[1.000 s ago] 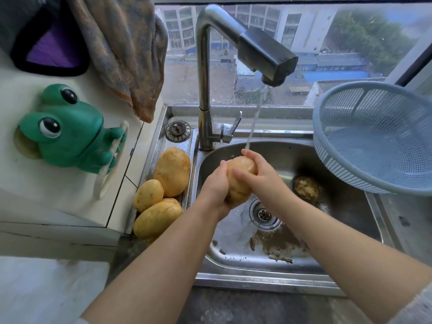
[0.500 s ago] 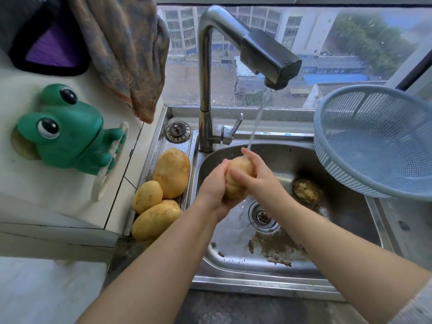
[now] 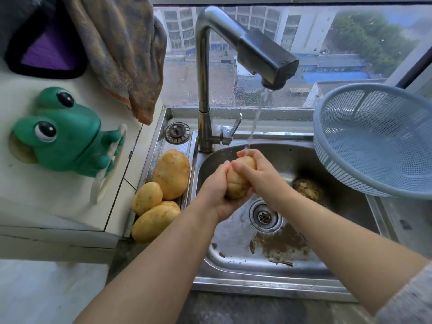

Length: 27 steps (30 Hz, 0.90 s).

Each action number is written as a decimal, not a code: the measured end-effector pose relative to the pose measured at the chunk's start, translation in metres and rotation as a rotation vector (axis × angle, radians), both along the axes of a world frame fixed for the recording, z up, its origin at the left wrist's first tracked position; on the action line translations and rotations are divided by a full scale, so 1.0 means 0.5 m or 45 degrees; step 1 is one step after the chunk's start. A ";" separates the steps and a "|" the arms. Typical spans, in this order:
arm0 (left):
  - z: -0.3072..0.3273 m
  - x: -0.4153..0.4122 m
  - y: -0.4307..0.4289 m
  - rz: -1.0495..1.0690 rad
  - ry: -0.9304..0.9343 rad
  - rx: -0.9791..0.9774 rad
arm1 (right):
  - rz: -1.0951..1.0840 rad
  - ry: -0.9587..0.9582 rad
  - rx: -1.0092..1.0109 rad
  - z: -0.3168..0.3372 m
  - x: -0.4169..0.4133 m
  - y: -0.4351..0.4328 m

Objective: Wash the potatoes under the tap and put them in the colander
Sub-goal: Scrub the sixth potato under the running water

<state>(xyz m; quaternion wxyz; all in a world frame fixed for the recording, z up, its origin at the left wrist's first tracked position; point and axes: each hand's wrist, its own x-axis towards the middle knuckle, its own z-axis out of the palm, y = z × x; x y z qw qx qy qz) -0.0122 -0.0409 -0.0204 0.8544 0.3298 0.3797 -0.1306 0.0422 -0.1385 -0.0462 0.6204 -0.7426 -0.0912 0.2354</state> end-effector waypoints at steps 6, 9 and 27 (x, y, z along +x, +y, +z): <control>-0.006 0.004 0.014 -0.089 0.057 -0.001 | 0.104 0.495 0.236 0.000 0.004 -0.016; -0.008 0.000 0.036 -0.110 0.108 -0.128 | 0.305 0.597 0.308 0.016 0.020 -0.039; 0.004 0.034 0.035 -0.235 0.014 0.150 | 0.241 0.371 0.015 0.050 0.046 -0.024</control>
